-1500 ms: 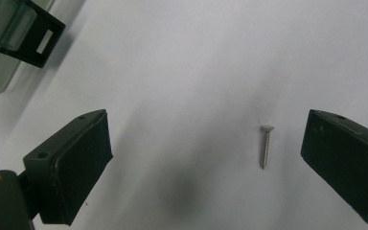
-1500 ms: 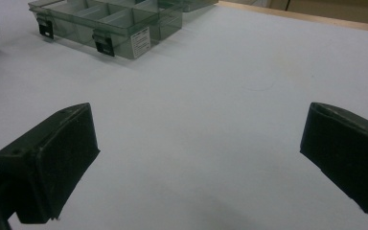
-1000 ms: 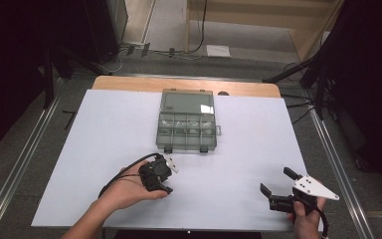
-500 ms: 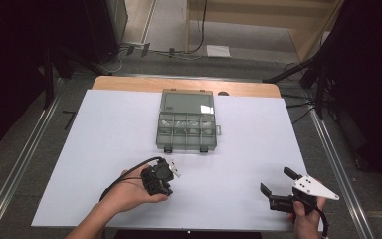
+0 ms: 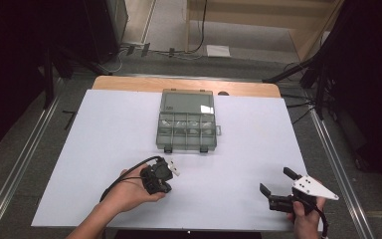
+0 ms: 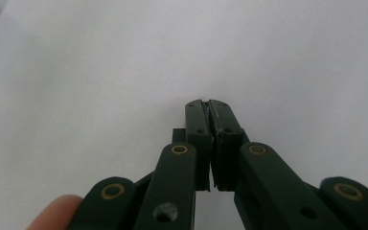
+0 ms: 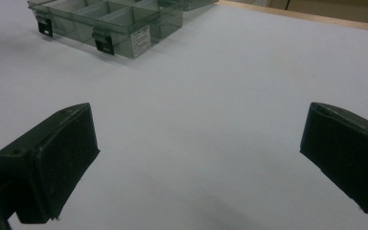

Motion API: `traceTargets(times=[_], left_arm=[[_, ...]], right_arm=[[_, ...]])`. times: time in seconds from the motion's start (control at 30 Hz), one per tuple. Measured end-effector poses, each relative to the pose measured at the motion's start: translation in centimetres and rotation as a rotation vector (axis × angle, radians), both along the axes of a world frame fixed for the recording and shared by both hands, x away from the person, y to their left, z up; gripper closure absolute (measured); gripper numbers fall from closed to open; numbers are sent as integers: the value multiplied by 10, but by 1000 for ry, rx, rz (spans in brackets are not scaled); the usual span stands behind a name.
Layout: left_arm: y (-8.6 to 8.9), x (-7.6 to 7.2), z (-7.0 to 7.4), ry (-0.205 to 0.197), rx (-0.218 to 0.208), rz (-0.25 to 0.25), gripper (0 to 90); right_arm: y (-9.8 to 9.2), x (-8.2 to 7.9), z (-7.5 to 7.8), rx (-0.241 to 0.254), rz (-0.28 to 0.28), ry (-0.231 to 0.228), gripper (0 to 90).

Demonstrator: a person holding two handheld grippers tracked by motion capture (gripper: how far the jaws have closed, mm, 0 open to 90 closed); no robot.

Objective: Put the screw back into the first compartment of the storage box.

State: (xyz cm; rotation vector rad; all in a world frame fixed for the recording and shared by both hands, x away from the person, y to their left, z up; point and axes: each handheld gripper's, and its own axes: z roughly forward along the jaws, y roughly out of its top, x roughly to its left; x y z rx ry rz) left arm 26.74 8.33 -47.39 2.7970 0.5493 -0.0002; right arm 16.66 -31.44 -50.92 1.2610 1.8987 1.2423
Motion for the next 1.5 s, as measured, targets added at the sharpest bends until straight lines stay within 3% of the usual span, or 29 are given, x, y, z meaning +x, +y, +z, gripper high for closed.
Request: traceTargets(times=[0.17, 0.9, 1.5], left_arm=[[0, 1, 1, 19, -13, -4, 880], [4, 22, 17, -3, -58, 35, 880], [6, 45, 28, -15, -54, 57, 880]], right_arm=[[0, 0, 0, 2, -2, 2, 0], [-1, 0, 0, 1, -1, 2, 0], [-1, 0, 0, 1, 0, 3, 0]])
